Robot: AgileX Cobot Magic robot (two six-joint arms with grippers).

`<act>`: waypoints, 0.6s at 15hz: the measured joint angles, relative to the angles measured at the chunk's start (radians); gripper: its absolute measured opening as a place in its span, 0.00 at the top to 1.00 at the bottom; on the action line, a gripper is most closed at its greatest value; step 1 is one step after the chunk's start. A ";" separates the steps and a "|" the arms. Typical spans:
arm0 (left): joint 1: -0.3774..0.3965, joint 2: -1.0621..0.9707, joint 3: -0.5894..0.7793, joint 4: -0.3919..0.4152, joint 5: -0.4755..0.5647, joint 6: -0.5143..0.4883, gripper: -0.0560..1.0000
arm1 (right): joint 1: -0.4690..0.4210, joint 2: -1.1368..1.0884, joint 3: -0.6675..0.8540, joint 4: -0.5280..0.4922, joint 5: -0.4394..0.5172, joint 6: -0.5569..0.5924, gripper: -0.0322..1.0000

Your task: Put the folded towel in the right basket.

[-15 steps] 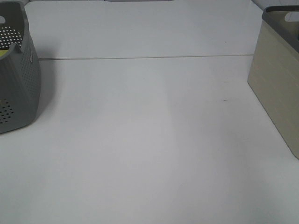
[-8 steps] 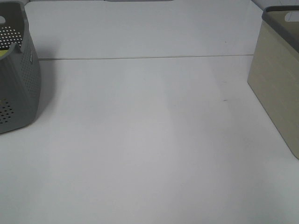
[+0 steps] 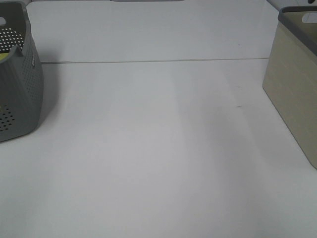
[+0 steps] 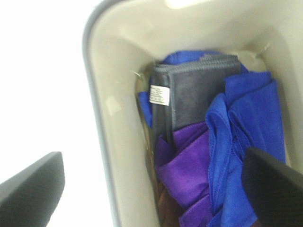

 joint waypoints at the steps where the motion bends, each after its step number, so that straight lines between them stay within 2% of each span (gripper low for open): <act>1: 0.000 0.000 0.000 0.000 0.000 0.000 0.02 | 0.002 -0.100 0.023 -0.003 -0.008 -0.001 0.03; 5: 0.000 0.000 0.000 0.000 0.000 0.000 0.02 | 0.002 -0.450 0.320 -0.010 -0.014 -0.006 0.03; 9: 0.000 0.000 0.000 0.000 0.000 0.000 0.02 | 0.002 -1.007 0.823 -0.010 -0.012 -0.042 0.03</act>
